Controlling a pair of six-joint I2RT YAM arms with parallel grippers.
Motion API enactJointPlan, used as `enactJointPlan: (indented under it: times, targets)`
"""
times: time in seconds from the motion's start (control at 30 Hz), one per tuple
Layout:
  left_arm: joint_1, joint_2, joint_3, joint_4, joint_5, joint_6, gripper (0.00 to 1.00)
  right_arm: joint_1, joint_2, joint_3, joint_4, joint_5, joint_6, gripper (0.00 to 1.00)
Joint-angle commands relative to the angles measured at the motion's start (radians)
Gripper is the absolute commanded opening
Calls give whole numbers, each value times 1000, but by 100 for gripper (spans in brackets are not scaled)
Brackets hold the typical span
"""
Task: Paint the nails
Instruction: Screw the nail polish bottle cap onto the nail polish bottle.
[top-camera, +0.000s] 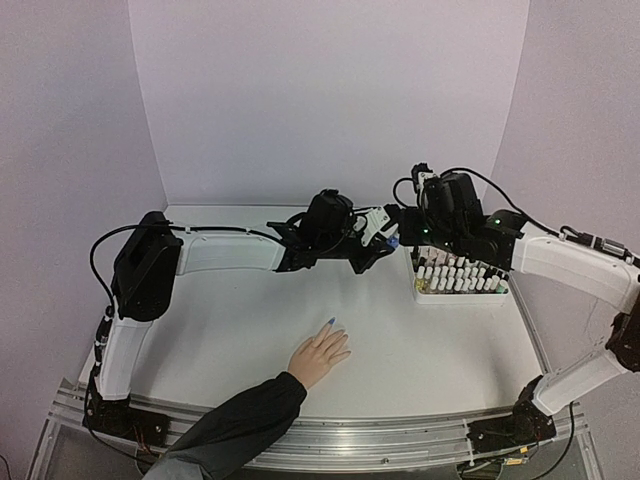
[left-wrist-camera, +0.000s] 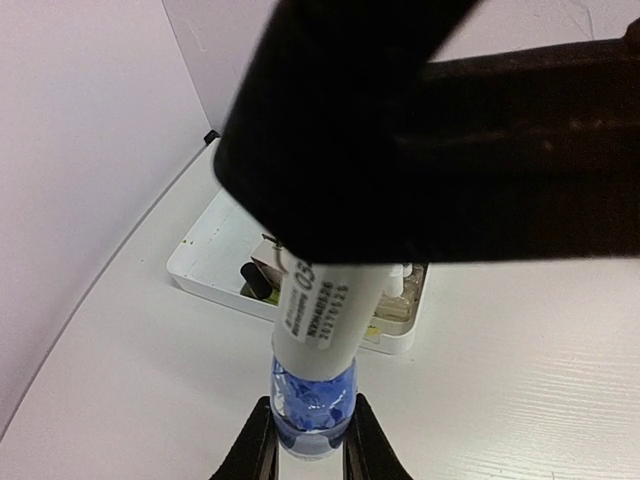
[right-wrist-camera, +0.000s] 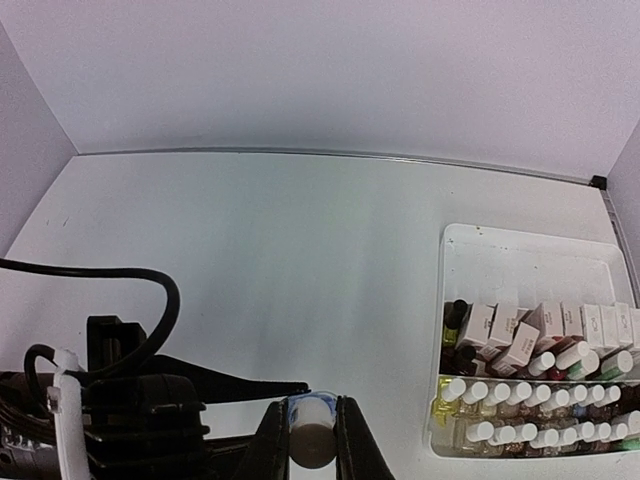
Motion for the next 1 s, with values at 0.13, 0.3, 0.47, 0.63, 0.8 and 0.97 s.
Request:
enactJointPlan:
  times: [0.13, 0.3, 0.47, 0.63, 0.8, 0.97]
  targets:
    - [-18, -42, -3, 76, 79, 22, 0, 27, -21, 45, -64, -50, -89, 48]
    - [-12, -58, -34, 72, 118, 11, 0, 23, -80, 17, -70, -101, -132, 68]
    - [-5, -69, -46, 71, 151, 10, 0, 8, -147, -20, -100, -201, -191, 94]
    - [1, -79, -60, 71, 211, 7, 0, -18, -207, -43, -186, -307, -280, 96]
    - [9, -91, -75, 62, 276, 2, 0, -46, -295, -55, -258, -407, -368, 97]
    - [18, -106, -84, 54, 346, 5, 0, -95, -337, -17, -463, -464, -445, 98]
